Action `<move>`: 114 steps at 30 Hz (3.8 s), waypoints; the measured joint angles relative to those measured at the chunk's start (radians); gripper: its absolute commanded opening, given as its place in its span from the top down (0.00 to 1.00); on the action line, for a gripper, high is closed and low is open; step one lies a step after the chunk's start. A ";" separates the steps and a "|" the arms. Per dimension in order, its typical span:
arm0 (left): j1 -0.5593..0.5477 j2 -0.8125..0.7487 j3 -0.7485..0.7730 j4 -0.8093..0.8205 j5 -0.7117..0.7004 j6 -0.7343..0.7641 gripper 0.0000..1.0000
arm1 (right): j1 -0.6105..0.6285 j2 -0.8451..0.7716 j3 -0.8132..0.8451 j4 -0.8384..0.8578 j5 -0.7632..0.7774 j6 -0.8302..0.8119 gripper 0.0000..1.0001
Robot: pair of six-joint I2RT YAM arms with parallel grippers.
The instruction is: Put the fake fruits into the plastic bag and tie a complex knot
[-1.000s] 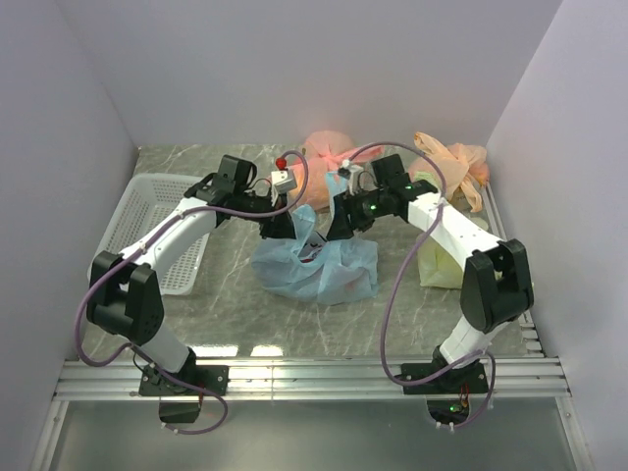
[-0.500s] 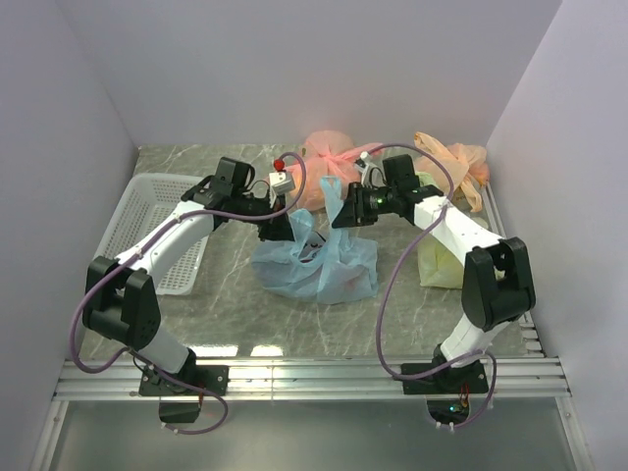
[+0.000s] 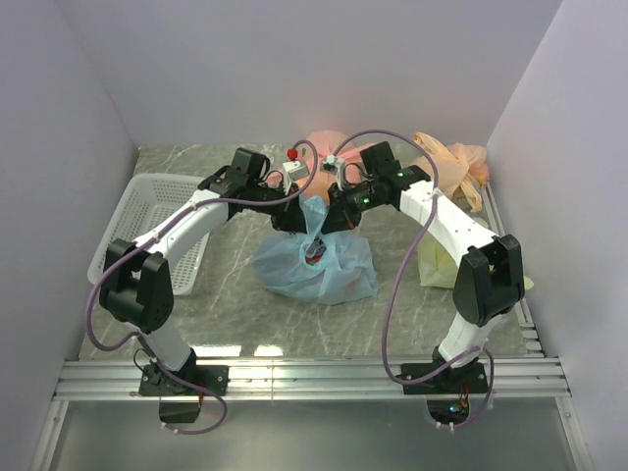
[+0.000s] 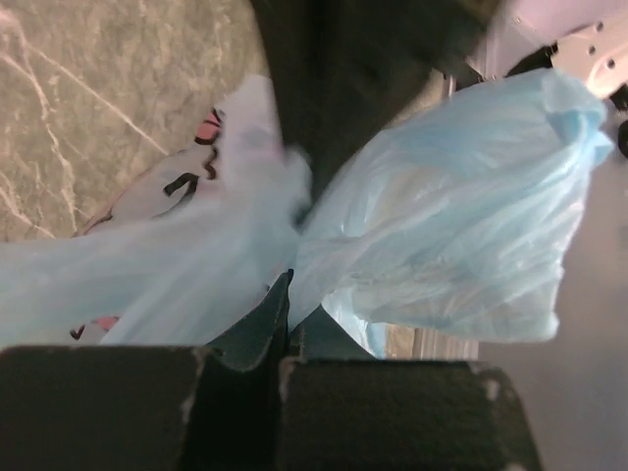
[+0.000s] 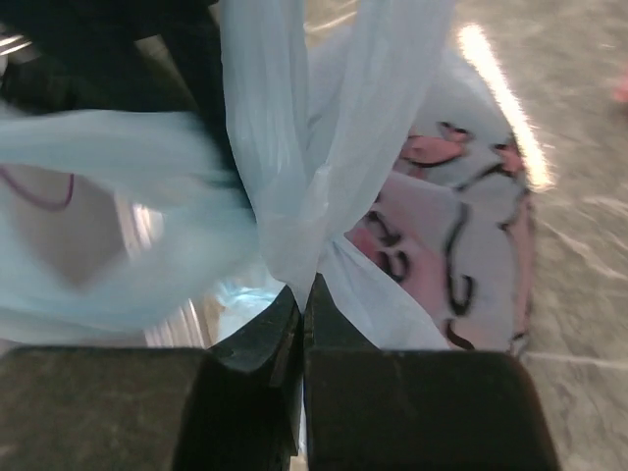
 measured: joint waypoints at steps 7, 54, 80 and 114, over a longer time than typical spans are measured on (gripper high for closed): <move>-0.006 0.016 -0.002 0.106 -0.067 -0.158 0.99 | 0.031 0.088 0.080 -0.229 -0.091 -0.199 0.61; 0.256 -0.043 0.130 0.047 -0.166 -0.326 0.11 | 0.010 0.106 0.040 -0.136 -0.194 -0.249 1.00; 0.216 0.214 0.172 0.025 0.089 -0.515 0.98 | 0.056 0.106 0.098 -0.255 -0.156 -0.458 1.00; -0.259 -0.047 -0.262 0.193 -0.660 -0.443 1.00 | -0.037 -0.032 -0.245 0.355 -0.040 0.748 1.00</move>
